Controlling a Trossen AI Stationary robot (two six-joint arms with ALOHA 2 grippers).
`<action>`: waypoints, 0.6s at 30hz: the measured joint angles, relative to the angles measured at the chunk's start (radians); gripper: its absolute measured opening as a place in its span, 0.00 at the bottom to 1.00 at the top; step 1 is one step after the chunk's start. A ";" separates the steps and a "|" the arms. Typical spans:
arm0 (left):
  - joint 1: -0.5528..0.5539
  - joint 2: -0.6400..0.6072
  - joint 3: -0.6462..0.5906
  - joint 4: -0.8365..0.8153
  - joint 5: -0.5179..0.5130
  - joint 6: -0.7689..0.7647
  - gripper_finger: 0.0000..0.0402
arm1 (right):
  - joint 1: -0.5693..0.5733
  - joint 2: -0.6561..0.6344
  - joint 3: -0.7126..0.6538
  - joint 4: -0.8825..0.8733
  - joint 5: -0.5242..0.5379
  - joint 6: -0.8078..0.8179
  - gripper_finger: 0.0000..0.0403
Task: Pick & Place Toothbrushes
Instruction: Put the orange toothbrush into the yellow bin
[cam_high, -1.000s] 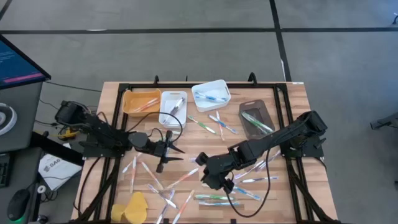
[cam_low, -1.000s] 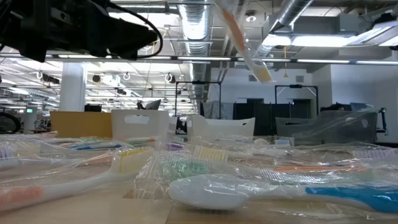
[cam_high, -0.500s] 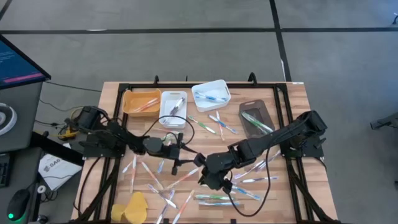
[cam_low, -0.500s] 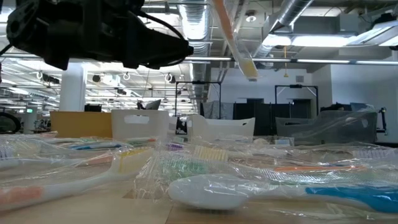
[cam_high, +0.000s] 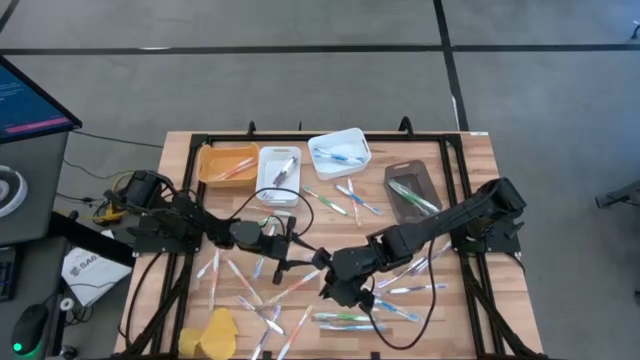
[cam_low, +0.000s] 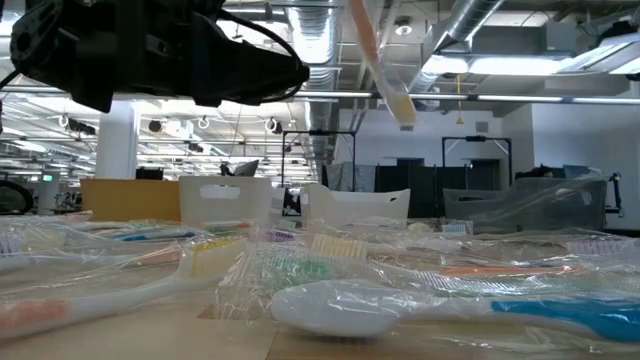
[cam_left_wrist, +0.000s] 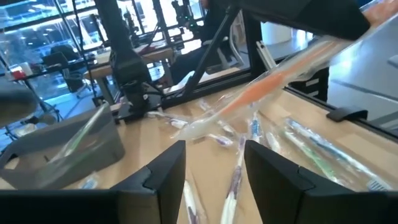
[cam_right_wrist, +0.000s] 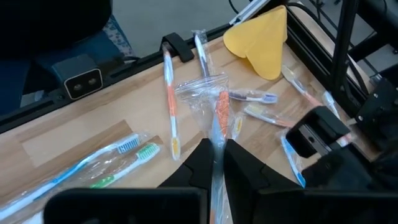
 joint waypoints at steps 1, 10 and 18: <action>0.000 0.000 0.000 0.000 0.000 0.000 0.41 | 0.000 0.000 0.000 0.000 0.000 -0.001 0.05; 0.000 0.000 0.004 0.010 0.050 0.056 0.55 | -0.002 0.000 0.000 0.038 -0.001 -0.031 0.05; -0.001 0.000 0.037 0.014 0.070 0.051 0.67 | -0.021 -0.001 0.000 0.129 -0.001 -0.034 0.05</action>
